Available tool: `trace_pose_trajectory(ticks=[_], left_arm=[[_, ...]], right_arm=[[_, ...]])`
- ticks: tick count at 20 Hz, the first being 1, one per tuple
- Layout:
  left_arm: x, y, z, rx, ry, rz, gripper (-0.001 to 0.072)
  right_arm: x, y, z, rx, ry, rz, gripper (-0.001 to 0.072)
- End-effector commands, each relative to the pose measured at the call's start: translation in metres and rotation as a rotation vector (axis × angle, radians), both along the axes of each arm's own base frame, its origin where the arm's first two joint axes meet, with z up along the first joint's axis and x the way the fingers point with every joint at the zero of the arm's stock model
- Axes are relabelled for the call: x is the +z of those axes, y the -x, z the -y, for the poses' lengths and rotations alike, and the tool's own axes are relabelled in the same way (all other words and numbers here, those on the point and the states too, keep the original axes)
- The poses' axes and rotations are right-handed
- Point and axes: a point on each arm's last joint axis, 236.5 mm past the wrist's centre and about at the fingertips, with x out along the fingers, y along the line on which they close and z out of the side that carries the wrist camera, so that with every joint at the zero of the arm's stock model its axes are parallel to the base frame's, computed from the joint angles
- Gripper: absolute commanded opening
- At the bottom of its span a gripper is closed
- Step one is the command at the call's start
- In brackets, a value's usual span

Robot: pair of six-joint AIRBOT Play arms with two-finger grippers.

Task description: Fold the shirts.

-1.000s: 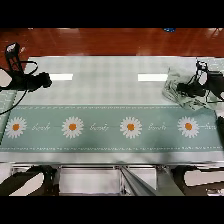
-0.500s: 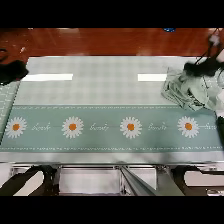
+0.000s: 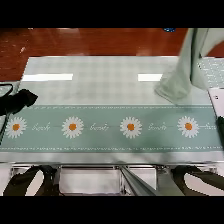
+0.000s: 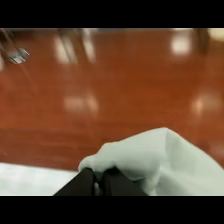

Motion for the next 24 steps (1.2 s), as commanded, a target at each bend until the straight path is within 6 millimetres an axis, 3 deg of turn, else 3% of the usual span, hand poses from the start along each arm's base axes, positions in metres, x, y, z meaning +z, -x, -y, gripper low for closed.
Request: trace_pose_trajectory(ticks=[1, 3, 6, 8, 9, 10, 11, 13, 16, 18, 20, 21, 22, 23, 24], left_arm=[[-0.005, 0.004, 0.006, 0.003, 0.028, 0.01, 0.0503], [-0.006, 0.004, 0.006, 0.0, 0.026, 0.007, 0.0504], [-0.006, 0.004, 0.006, 0.0, 0.026, 0.007, 0.0503], [-0.006, 0.004, 0.006, 0.0, 0.027, 0.007, 0.0503], [-0.006, 0.004, 0.006, 0.0, 0.027, 0.007, 0.0503], [-0.006, 0.004, 0.006, 0.0, 0.027, 0.007, 0.0503], [-0.006, 0.004, 0.006, 0.0, 0.027, 0.007, 0.0503], [-0.006, 0.004, 0.006, 0.0, 0.027, 0.006, 0.0504], [-0.006, 0.004, 0.006, -0.001, 0.027, 0.006, 0.0503], [-0.006, 0.004, 0.006, -0.001, 0.027, 0.004, 0.0503], [-0.007, 0.005, 0.006, -0.001, 0.028, 0.001, 0.0503], [-0.008, 0.005, 0.006, -0.001, 0.029, -0.002, 0.0503], [-0.009, 0.005, 0.006, -0.001, 0.029, -0.005, 0.0503], [-0.01, 0.004, 0.006, 0.0, 0.03, -0.007, 0.0503], [-0.011, 0.001, 0.005, -0.016, 0.013, 0.0, 0.0503]], right_arm=[[0.078, 0.053, -0.054, 0.121, -0.004, 0.211, 0.0022], [0.101, 0.079, -0.079, 0.173, 0.004, 0.29, 0.0022], [0.119, 0.113, -0.112, 0.261, 0.019, 0.356, 0.0022], [0.112, 0.128, -0.141, 0.347, 0.018, 0.331, 0.0022], [0.098, 0.131, -0.156, 0.388, 0.026, 0.291, 0.0022], [0.072, 0.13, -0.174, 0.431, 0.035, 0.216, 0.0022], [0.034, 0.125, -0.191, 0.465, 0.052, 0.111, 0.0022], [-0.066, 0.116, -0.21, 0.493, 0.108, -0.156, 0.0022], [-0.226, 0.115, -0.204, 0.445, 0.197, -0.52, 0.0022], [-0.311, 0.123, -0.186, 0.367, 0.234, -0.678, 0.0023], [-0.375, 0.135, -0.167, 0.293, 0.253, -0.783, 0.0023], [-0.397, 0.141, -0.161, 0.261, 0.246, -0.816, 0.0023], [-0.414, 0.144, -0.156, 0.229, 0.23, -0.838, 0.0069], [-0.422, 0.145, -0.153, 0.21, 0.22, -0.844, 0.0285], [-0.42, 0.138, -0.146, 0.196, 0.245, -0.821, 0.0408]])
